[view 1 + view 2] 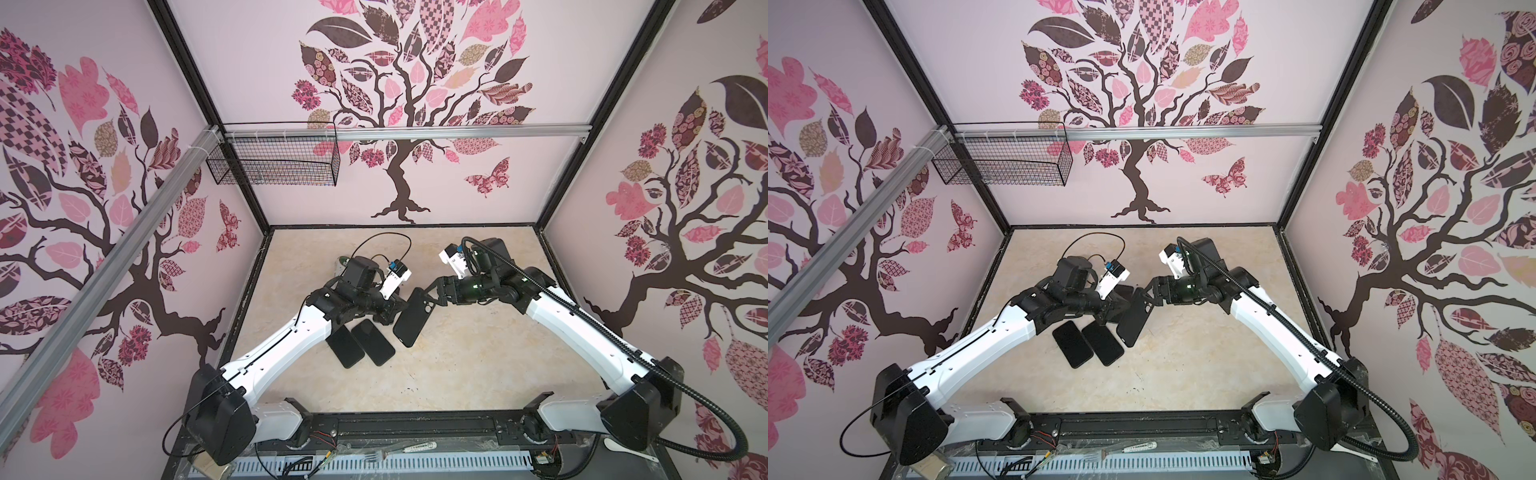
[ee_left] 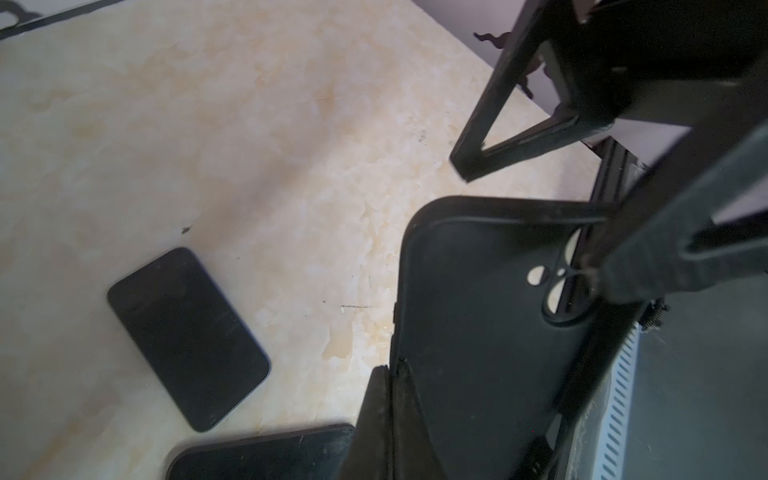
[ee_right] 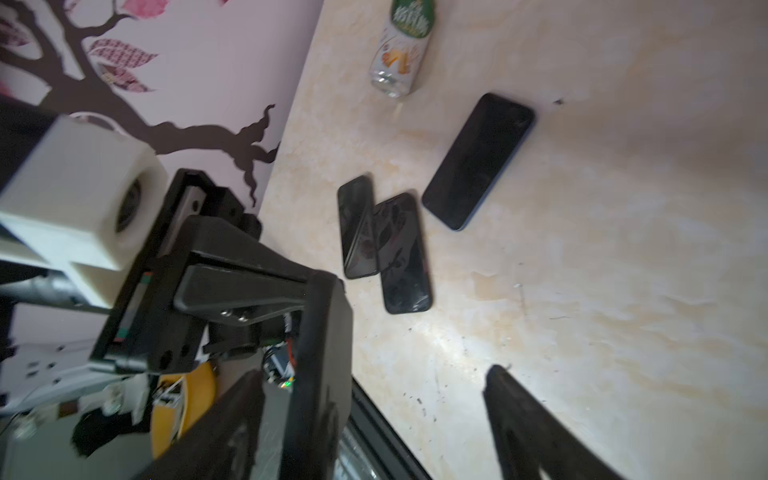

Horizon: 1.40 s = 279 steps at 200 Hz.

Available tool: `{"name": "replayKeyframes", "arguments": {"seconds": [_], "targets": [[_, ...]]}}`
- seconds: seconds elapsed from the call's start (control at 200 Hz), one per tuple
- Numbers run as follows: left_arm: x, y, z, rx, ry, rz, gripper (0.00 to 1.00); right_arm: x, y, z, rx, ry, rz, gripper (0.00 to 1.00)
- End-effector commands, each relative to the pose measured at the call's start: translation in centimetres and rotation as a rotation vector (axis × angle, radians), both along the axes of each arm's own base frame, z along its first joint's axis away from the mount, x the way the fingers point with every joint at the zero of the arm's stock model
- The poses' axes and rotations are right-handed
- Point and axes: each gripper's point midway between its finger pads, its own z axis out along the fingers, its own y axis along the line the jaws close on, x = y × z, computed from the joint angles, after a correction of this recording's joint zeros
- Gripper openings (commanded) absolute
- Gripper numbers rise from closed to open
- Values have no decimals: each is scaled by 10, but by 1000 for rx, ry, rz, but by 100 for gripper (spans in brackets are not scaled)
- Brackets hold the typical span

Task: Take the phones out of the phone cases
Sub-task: 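Grasp the black case with the left gripper while right releases it, then set the black case near the can with left gripper while right withdraws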

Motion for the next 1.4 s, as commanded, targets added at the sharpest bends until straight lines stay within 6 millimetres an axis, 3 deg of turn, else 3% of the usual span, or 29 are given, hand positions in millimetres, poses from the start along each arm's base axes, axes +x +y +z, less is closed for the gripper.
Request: {"name": "replayKeyframes", "arguments": {"seconds": [0.0,0.14,0.265,0.44,0.57,0.6,0.96,1.39], "targets": [[47,26,-17,47,85,240,0,29,-43,-3,-152,-83,-277,99],[92,45,-39,157,140,364,0,42,-67,5,-210,-188,-394,99],[133,53,-51,217,175,434,0,35,-73,-5,-206,-215,-400,100],[197,71,-67,160,278,554,0,28,-81,-24,-264,-201,-390,100],[227,75,-88,236,274,563,0,26,-79,-41,-298,-163,-356,100],[237,73,-83,235,254,560,0,26,-79,-44,-304,-156,-351,99],[280,68,-105,283,224,566,0,23,-70,-69,-297,-86,-322,100],[297,66,-139,304,237,581,0,17,-67,-89,-302,-30,-297,100]]}}
